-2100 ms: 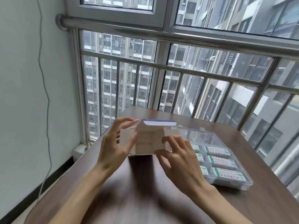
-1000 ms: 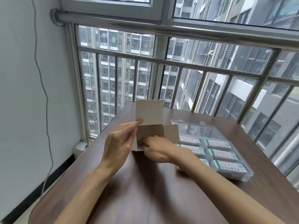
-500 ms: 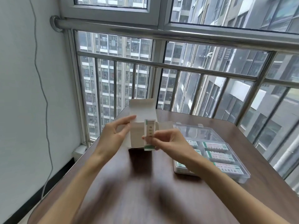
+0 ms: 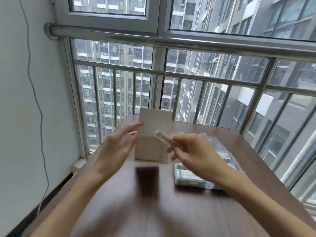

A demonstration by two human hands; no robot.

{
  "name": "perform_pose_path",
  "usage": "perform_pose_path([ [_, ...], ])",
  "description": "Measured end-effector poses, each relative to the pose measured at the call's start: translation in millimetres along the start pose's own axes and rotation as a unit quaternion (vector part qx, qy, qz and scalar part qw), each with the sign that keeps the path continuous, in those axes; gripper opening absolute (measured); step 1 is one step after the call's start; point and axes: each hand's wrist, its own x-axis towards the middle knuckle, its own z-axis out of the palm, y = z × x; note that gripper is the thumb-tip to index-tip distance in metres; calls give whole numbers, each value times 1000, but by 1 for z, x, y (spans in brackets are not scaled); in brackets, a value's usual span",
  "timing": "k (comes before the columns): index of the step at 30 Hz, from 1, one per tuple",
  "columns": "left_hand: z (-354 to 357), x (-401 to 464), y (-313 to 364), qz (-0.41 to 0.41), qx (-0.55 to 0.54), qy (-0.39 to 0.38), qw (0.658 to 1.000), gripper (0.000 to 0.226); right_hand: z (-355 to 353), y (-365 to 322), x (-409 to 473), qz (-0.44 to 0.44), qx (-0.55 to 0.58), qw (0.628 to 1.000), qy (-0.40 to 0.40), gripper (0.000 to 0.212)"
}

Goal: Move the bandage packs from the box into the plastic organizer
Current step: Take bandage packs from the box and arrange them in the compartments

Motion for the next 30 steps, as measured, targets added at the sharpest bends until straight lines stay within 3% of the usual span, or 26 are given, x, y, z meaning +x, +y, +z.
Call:
perform_pose_path([
  [2,8,-16,-5,19,1,1,1000,38,10,-15,-5,-47,-183,982,24,17],
  [6,14,-33,-9,16,2,15,1000,56,35,-41,1,-33,-295,954,-47,21],
  [12,11,-39,-8,-21,-50,42,998,42,69,-25,25,25,-318,938,-139,29],
  [18,10,-35,-9,-19,-53,6,998,41,102,7,44,66,-219,927,-298,35],
  [25,6,-37,-23,18,-22,14,999,42,101,6,28,-9,-213,940,-265,34],
  [30,1,-35,-22,-14,-51,25,998,43,97,23,5,-154,-274,933,-175,32],
])
